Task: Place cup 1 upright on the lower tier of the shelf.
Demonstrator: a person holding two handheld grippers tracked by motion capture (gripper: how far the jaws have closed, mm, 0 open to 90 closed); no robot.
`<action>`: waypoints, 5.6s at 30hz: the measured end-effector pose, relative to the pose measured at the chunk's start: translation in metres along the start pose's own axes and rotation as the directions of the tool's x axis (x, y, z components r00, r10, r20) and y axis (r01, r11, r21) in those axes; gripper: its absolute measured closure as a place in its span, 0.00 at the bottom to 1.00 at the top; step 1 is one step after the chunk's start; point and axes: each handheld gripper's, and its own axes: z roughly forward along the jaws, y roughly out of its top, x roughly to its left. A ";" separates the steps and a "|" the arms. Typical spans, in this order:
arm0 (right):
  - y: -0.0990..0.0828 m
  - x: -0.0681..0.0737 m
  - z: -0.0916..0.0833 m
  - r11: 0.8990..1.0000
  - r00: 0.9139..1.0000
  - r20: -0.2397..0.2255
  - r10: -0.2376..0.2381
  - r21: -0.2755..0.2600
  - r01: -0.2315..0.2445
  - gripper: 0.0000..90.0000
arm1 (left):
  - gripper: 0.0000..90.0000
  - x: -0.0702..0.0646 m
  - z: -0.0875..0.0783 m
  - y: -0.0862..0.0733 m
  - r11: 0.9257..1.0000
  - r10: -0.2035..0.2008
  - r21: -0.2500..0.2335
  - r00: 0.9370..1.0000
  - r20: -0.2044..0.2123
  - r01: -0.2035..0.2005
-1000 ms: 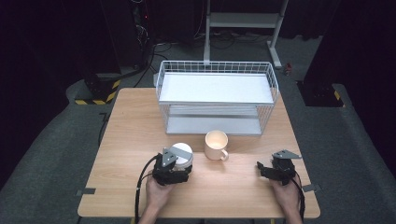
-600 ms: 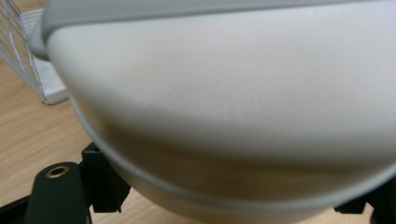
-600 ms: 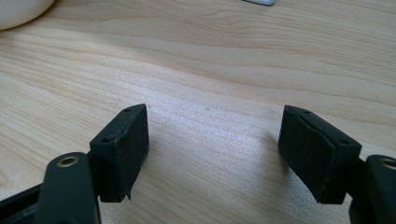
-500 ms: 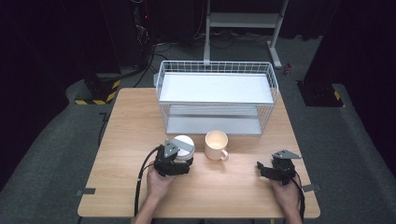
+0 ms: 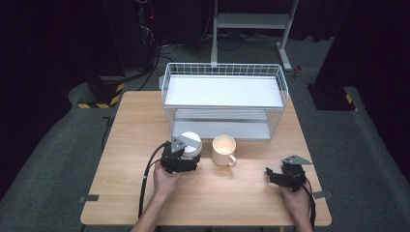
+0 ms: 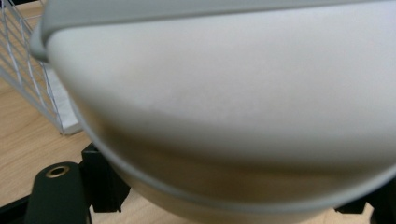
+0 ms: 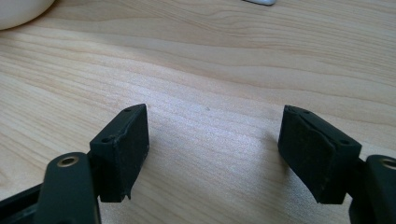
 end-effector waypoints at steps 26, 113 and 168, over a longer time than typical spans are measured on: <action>0.000 0.000 0.000 1.000 1.000 -0.004 -0.005 0.000 0.005 0.28 | 0.22 0.019 0.045 0.027 0.999 -0.037 0.019 0.997 -0.066 0.038; 0.000 0.000 0.000 1.000 1.000 -0.007 -0.008 0.001 0.008 0.28 | 0.12 0.050 0.084 0.039 0.993 -0.116 0.012 0.988 -0.101 0.118; 0.000 0.000 0.000 1.000 1.000 -0.007 -0.008 0.001 0.008 0.28 | 0.39 0.051 0.106 0.032 0.980 -0.185 0.036 0.963 -0.196 0.196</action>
